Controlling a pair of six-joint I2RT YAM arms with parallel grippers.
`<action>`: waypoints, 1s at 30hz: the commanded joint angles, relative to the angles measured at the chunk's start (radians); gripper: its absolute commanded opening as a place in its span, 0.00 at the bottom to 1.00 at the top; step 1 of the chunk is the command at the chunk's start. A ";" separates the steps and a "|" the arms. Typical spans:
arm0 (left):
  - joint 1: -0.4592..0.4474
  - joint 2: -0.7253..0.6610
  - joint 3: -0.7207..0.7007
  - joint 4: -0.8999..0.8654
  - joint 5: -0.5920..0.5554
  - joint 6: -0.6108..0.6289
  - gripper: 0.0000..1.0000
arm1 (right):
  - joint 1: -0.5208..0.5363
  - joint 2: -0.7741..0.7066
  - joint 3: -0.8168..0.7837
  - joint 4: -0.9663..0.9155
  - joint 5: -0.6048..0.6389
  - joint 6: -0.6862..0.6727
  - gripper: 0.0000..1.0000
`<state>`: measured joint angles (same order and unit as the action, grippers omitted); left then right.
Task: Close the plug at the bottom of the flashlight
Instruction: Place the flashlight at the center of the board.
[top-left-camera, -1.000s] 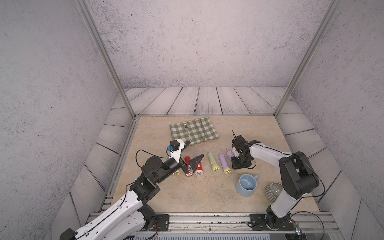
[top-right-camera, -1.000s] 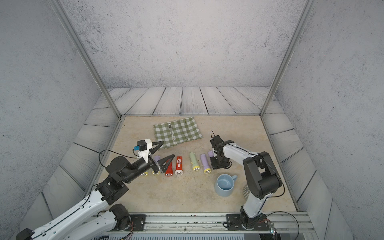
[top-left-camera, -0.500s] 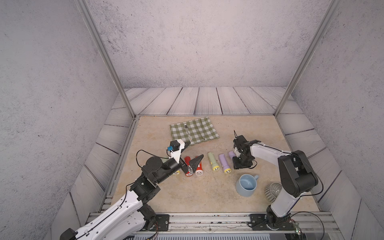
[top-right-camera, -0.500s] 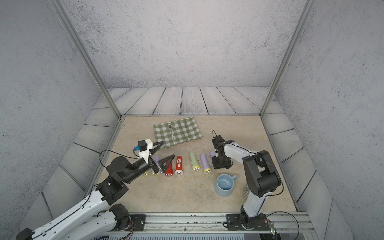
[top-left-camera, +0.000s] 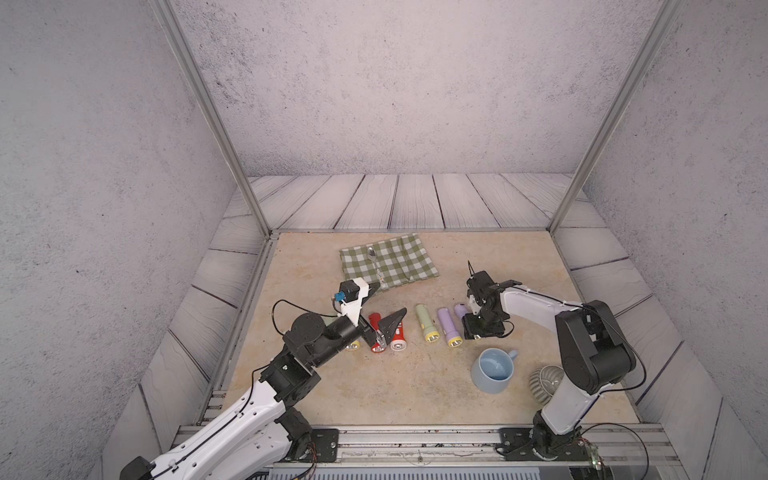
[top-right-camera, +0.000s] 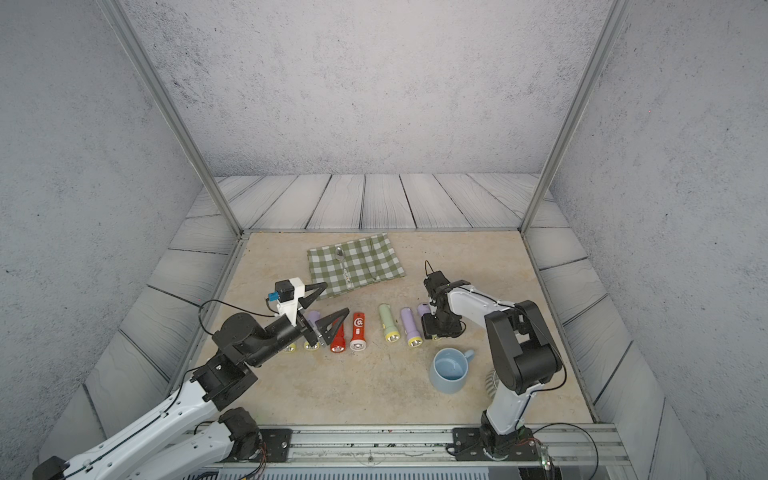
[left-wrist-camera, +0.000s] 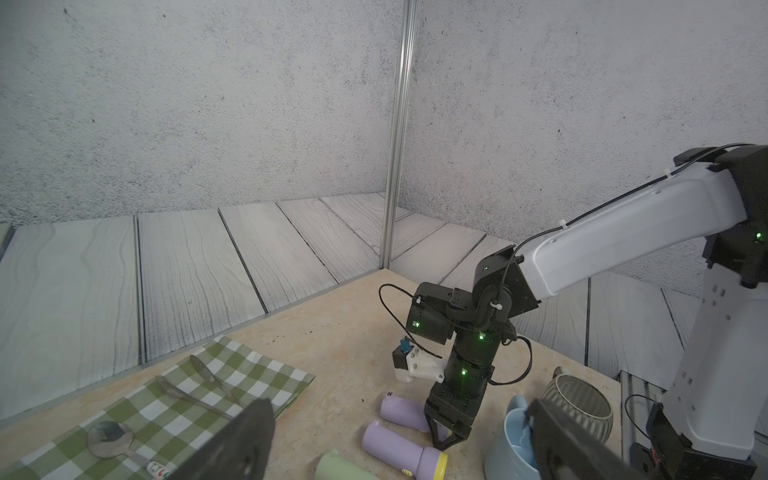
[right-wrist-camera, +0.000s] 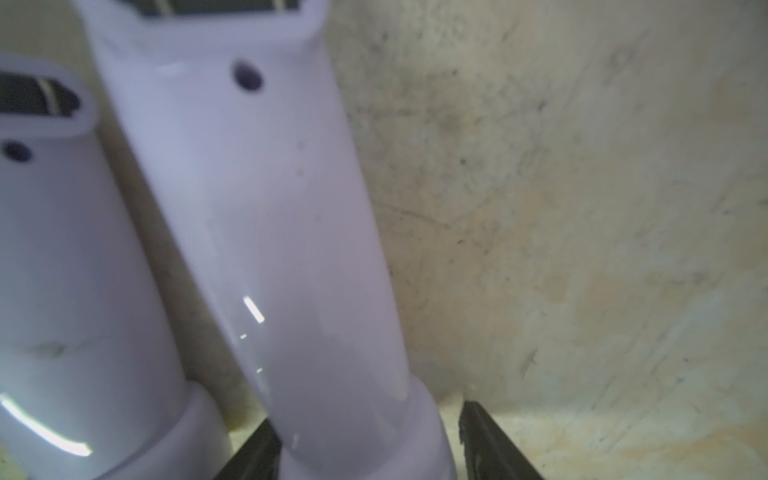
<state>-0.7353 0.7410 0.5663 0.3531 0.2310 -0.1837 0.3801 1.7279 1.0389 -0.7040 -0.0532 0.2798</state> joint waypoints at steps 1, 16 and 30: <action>0.005 -0.010 -0.011 0.019 -0.005 -0.003 0.98 | -0.004 -0.007 -0.014 -0.012 -0.008 0.009 0.68; 0.005 0.021 -0.008 0.026 -0.009 0.000 0.98 | -0.006 -0.114 0.026 -0.064 -0.035 0.018 0.72; 0.007 0.042 -0.011 0.008 -0.042 0.026 0.98 | -0.004 -0.217 0.113 -0.117 -0.034 0.011 0.73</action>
<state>-0.7353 0.7780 0.5655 0.3531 0.2081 -0.1780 0.3801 1.5394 1.1236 -0.7937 -0.0811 0.2852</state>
